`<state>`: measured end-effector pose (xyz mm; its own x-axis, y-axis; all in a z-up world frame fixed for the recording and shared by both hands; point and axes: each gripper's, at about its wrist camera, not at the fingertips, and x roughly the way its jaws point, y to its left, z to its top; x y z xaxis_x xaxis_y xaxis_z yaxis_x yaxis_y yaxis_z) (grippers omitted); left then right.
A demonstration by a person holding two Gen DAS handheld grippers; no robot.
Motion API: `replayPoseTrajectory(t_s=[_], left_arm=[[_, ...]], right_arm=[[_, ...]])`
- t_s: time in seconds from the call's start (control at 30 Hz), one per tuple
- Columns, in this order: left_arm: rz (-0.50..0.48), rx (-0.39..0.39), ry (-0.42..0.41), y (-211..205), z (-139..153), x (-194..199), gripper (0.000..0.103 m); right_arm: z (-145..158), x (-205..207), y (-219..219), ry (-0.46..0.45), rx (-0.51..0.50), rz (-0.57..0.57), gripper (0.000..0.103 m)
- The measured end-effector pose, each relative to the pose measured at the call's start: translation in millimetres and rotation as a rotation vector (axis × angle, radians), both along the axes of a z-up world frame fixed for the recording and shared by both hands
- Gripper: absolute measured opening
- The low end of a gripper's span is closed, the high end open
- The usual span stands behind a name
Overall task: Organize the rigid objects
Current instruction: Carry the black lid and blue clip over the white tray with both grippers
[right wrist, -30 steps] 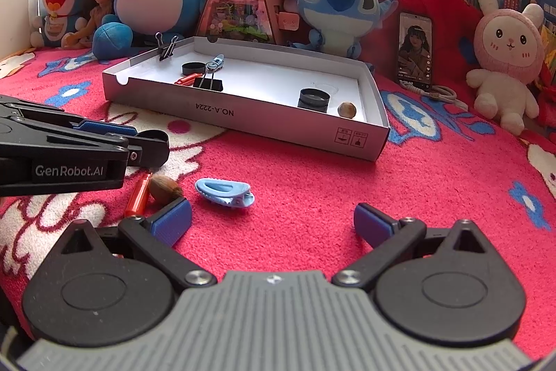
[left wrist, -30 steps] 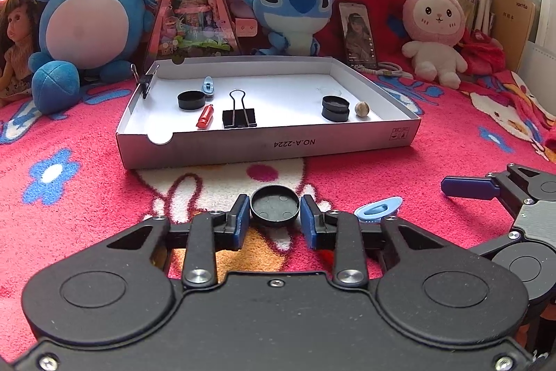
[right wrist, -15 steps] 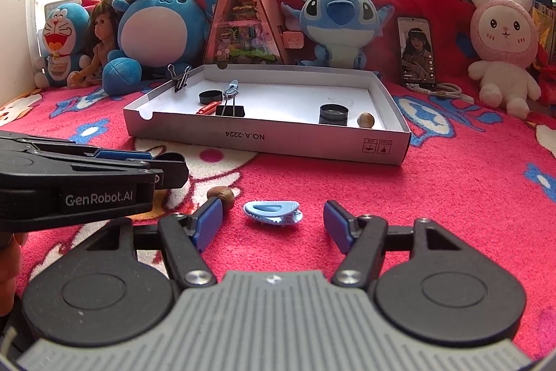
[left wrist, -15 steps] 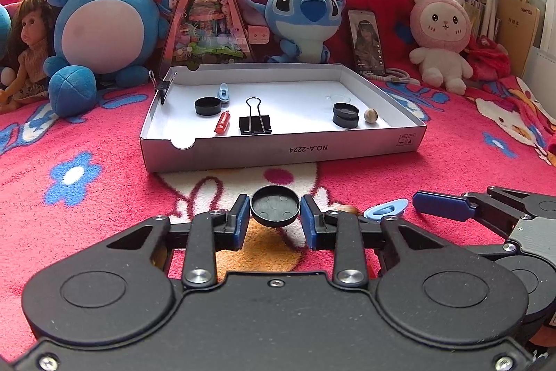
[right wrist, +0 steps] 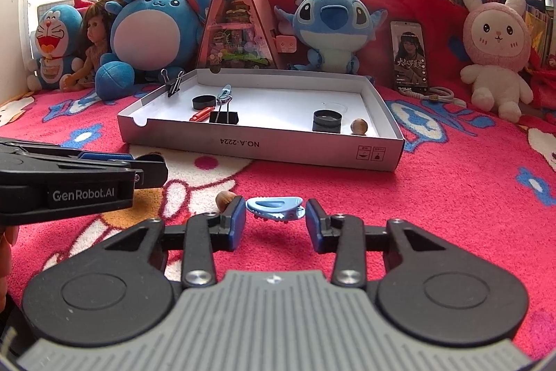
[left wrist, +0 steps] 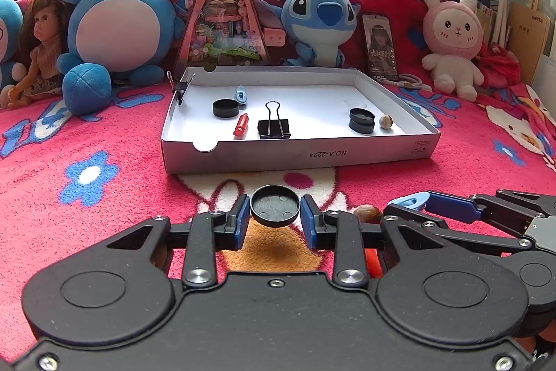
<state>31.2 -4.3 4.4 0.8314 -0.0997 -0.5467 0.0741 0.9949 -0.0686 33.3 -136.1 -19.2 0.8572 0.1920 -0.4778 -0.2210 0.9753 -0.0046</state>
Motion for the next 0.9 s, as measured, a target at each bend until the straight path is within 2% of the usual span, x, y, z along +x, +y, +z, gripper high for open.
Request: replayPoseTrajectory(t_s=[0.53, 0.73, 0.9], left_arm=[[0.052, -0.017, -0.043, 20.8, 25.0, 36.4, 0.03], [0.069, -0.031, -0.031, 32.1, 32.2, 56.5, 0.03], [0.092, -0.04, -0.011, 38.8, 31.3, 74.6, 0.03]], right_arm=[[31.2, 37.1, -24.8, -0.044, 0.057, -0.072, 0.043], [40.5, 59.2, -39.9, -0.028, 0.096, -0.11, 0.043], [41.4, 76.3, -43.5, -0.023, 0.086, -0.132, 0.043]])
